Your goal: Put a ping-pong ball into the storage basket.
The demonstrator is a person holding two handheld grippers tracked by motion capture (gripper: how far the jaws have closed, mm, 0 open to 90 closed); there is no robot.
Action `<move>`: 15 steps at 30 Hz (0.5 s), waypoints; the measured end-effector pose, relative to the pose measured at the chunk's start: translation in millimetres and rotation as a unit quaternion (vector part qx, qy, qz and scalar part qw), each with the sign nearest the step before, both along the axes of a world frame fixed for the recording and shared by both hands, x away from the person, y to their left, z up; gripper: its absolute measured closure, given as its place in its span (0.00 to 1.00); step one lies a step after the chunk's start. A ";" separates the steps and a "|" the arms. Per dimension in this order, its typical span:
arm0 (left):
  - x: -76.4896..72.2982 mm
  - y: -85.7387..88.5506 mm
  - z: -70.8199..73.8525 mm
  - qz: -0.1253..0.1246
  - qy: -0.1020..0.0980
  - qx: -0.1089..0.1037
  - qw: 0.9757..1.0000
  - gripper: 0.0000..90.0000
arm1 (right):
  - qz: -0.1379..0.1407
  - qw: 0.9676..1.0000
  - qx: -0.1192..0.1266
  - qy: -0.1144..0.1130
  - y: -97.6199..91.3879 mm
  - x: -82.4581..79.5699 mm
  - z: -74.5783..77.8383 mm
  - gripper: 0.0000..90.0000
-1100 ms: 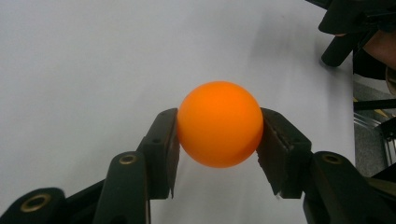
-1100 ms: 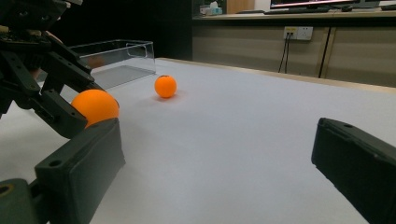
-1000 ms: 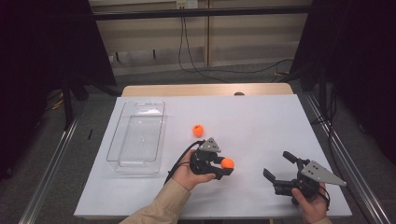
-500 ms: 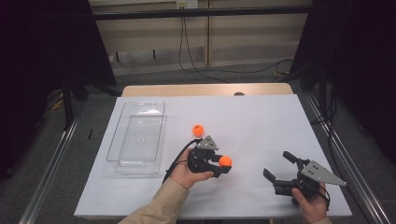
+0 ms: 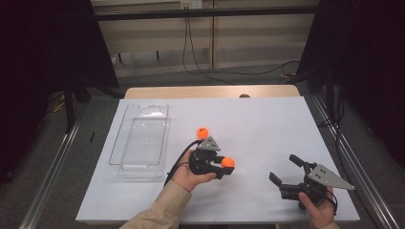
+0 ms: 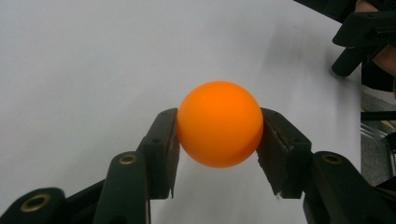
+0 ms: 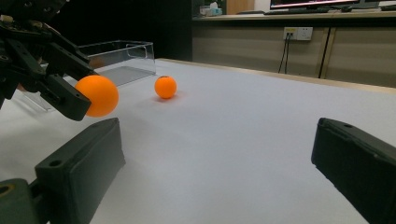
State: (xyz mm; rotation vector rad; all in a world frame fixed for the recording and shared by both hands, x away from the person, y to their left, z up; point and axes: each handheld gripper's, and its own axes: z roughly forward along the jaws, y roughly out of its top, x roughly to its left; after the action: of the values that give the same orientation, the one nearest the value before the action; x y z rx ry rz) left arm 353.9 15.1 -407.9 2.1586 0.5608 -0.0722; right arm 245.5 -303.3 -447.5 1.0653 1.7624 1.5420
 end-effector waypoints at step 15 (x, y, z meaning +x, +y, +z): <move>3.6 7.7 5.6 0.009 -0.004 0.000 1.000 0.57 | -0.001 1.000 0.001 -0.001 -0.2 -0.2 0.1 0.02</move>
State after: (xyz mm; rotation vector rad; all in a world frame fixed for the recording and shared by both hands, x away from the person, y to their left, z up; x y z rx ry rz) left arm 357.4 22.8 -402.3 2.1529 0.5762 -0.0522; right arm 245.4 -303.5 -447.4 1.0650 1.7574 1.5439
